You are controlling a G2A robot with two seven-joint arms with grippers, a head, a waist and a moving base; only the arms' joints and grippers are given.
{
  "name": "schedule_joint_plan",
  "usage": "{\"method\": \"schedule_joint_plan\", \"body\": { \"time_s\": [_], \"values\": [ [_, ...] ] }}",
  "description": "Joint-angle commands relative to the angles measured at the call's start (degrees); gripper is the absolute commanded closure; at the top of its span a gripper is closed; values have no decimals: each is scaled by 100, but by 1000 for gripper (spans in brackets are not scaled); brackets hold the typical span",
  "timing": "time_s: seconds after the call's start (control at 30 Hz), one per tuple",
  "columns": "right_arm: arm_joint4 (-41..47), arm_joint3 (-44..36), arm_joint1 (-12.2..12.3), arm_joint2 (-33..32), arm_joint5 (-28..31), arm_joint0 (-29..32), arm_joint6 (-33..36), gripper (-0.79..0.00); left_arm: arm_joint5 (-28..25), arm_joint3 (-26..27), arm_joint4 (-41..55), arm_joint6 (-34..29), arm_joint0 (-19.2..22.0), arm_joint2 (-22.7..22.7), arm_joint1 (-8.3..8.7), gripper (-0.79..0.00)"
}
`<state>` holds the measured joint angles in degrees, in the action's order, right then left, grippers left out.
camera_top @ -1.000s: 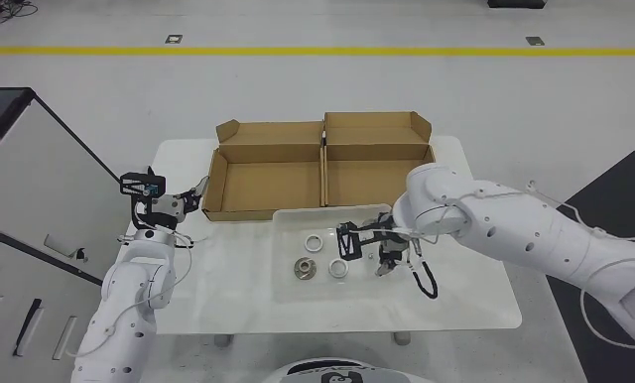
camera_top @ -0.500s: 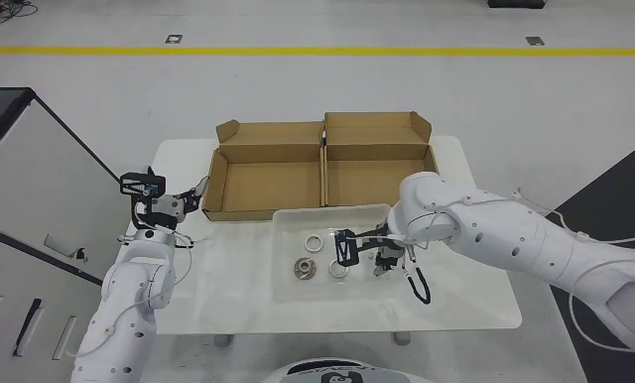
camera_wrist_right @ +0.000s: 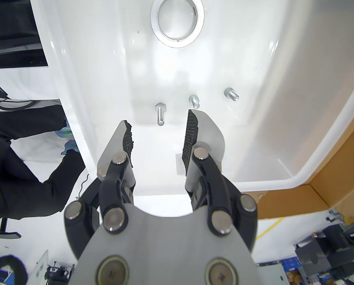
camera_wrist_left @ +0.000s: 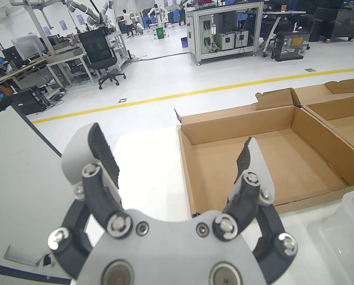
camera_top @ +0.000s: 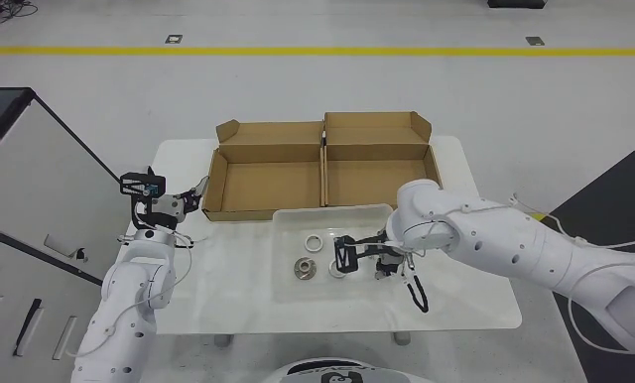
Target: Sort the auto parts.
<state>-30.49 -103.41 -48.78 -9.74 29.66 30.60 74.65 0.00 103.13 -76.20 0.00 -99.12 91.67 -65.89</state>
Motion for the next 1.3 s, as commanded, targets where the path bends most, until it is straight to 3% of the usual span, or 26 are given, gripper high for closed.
{"method": "schedule_joint_plan", "body": {
  "time_s": [0.0,1.27],
  "values": [
    [3,-10,8,0,-38,24,39,-391,0,0,0,0,0,0,0,-785],
    [-187,517,-312,0,-223,330,225,-376,0,0,0,0,0,0,0,-785]
  ]
}}
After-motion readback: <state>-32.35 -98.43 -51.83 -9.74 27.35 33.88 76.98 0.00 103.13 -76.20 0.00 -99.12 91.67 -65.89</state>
